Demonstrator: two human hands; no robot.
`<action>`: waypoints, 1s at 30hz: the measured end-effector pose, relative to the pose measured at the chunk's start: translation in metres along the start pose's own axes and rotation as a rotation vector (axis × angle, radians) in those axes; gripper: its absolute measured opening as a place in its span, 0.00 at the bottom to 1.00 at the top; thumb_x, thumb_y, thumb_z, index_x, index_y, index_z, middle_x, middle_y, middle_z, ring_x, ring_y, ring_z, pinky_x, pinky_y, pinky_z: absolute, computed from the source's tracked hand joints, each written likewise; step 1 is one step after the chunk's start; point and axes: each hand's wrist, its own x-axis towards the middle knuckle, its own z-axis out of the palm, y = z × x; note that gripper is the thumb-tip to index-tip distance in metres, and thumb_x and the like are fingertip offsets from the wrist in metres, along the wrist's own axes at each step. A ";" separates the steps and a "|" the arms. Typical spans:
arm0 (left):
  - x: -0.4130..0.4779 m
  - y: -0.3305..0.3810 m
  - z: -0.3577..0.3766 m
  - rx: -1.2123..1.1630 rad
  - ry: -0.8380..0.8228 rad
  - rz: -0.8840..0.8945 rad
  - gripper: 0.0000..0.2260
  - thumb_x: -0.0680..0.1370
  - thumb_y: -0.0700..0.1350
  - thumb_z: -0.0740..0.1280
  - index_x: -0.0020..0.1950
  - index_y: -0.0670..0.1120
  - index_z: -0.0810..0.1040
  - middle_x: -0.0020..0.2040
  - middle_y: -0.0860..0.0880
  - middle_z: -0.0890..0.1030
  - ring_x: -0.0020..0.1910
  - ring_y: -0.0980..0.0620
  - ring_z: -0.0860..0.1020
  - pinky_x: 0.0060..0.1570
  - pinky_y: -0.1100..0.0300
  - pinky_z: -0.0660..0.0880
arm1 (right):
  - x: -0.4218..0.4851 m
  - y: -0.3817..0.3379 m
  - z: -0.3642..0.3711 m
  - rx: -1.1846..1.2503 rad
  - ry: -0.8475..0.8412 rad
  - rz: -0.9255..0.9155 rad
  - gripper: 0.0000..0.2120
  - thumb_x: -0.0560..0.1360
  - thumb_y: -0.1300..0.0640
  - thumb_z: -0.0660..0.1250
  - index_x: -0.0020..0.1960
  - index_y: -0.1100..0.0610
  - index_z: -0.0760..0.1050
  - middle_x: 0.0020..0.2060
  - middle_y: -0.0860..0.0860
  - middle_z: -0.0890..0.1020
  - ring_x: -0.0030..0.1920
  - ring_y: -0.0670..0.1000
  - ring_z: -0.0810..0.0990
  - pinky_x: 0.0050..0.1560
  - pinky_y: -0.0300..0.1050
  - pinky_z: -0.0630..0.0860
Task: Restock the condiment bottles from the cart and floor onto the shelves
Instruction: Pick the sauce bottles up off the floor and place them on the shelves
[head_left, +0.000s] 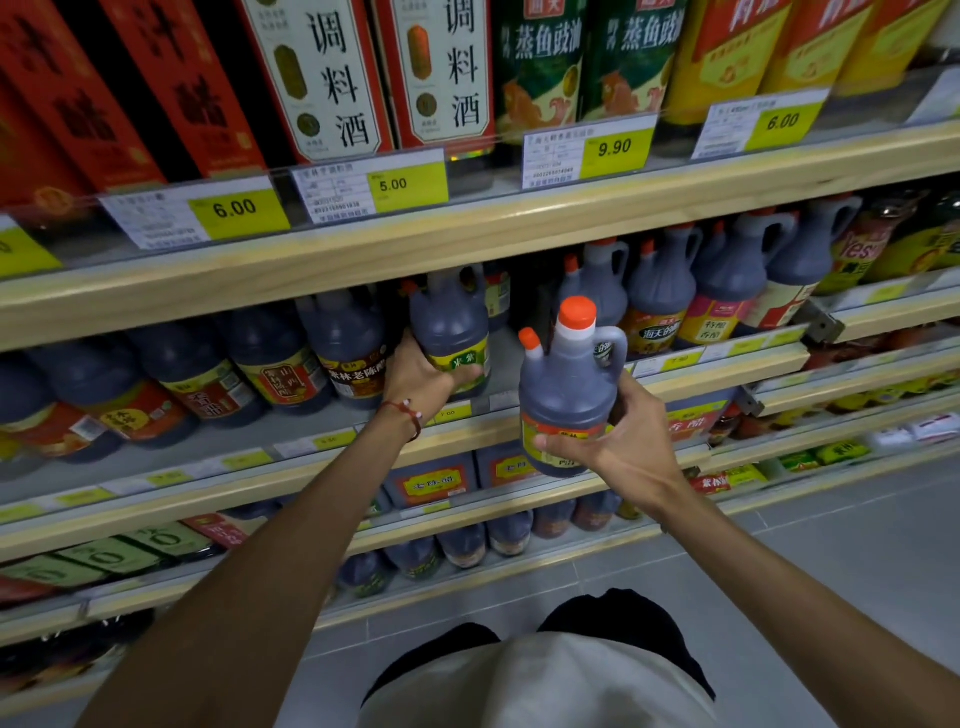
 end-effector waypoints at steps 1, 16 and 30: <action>0.000 0.000 0.000 0.004 -0.002 -0.016 0.29 0.67 0.46 0.83 0.64 0.45 0.76 0.60 0.48 0.83 0.56 0.51 0.80 0.54 0.60 0.75 | 0.000 -0.002 0.000 0.006 -0.006 0.009 0.40 0.56 0.45 0.88 0.64 0.52 0.77 0.53 0.44 0.87 0.52 0.46 0.86 0.55 0.55 0.84; -0.114 0.066 -0.027 -0.304 -0.540 -0.043 0.38 0.69 0.31 0.79 0.74 0.48 0.68 0.71 0.57 0.75 0.70 0.58 0.74 0.61 0.65 0.75 | 0.000 -0.068 -0.023 0.152 -0.281 0.126 0.32 0.62 0.66 0.85 0.63 0.59 0.78 0.53 0.49 0.88 0.53 0.48 0.87 0.51 0.42 0.83; -0.126 0.077 0.015 -0.019 -0.029 0.149 0.28 0.69 0.55 0.78 0.64 0.46 0.77 0.53 0.49 0.86 0.50 0.51 0.83 0.45 0.55 0.79 | 0.024 -0.061 -0.046 -0.298 -0.525 -0.192 0.37 0.74 0.59 0.78 0.77 0.61 0.62 0.67 0.57 0.66 0.64 0.44 0.64 0.63 0.20 0.61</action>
